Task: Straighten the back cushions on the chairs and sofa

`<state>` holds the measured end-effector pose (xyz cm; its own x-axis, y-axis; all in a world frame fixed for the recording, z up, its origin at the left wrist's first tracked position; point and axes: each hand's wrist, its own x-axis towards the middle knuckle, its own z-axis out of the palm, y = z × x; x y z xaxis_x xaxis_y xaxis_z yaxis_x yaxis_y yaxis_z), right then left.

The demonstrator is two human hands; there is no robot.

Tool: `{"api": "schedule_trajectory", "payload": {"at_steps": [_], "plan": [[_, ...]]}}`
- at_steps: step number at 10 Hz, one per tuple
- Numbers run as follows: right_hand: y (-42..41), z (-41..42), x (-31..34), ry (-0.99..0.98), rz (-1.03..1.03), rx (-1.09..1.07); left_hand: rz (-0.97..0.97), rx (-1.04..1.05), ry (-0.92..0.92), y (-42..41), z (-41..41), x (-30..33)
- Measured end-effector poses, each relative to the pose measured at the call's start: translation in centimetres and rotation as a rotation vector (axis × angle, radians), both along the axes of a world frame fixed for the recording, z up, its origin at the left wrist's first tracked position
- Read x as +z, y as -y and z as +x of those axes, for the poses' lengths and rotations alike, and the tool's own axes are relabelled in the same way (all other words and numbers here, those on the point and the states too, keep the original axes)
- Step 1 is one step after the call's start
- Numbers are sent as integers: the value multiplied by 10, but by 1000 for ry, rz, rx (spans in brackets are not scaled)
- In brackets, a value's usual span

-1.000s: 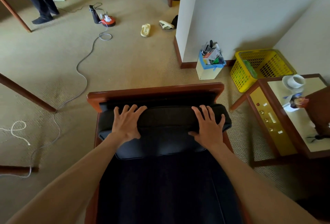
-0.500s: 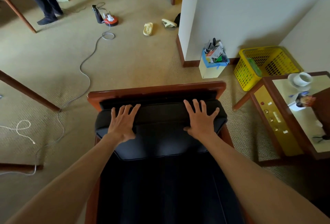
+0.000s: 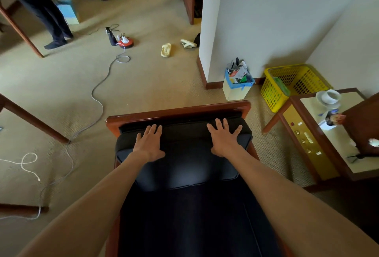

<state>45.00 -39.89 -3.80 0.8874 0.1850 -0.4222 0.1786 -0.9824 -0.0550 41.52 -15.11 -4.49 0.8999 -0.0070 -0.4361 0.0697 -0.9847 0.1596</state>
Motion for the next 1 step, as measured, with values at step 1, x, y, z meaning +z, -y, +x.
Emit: {"api": "schedule_trajectory", "payload": {"at_steps": [1], "plan": [[-10,-18,44,58,136,-41,-54,58,51,11,-8,52]]}}
